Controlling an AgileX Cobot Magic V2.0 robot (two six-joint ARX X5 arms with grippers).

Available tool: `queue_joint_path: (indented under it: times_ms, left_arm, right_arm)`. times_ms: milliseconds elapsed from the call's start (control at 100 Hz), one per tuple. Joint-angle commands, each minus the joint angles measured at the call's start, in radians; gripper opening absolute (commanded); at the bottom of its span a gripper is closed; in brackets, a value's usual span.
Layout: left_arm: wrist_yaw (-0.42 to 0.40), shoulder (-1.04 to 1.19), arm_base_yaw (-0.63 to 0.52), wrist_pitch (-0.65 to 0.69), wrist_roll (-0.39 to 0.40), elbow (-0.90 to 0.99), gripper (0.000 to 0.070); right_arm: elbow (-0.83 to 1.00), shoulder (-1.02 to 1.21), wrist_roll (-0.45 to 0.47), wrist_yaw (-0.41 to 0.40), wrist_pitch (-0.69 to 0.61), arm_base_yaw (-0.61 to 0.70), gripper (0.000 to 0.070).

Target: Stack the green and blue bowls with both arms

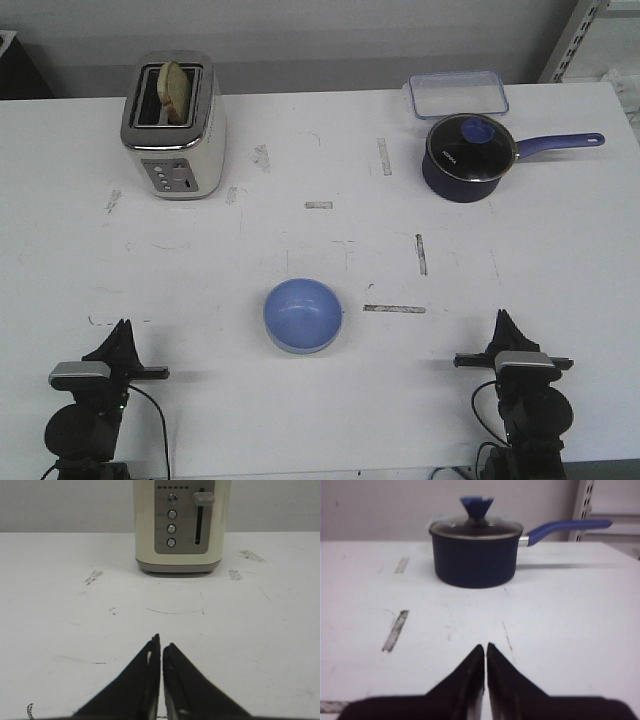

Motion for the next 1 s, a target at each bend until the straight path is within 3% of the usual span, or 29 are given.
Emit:
queue_joint_path:
  times_ms: [0, 990]
  left_arm:
    - [0.001, -0.002, 0.001, 0.011, -0.007, -0.022, 0.0001]
    - [0.001, -0.002, 0.001, 0.011, -0.007, -0.022, 0.0001]
  right_arm:
    - [-0.002, -0.003, 0.016, -0.001, 0.019, -0.002, 0.0]
    - [-0.002, -0.003, 0.016, -0.001, 0.056, -0.002, 0.0]
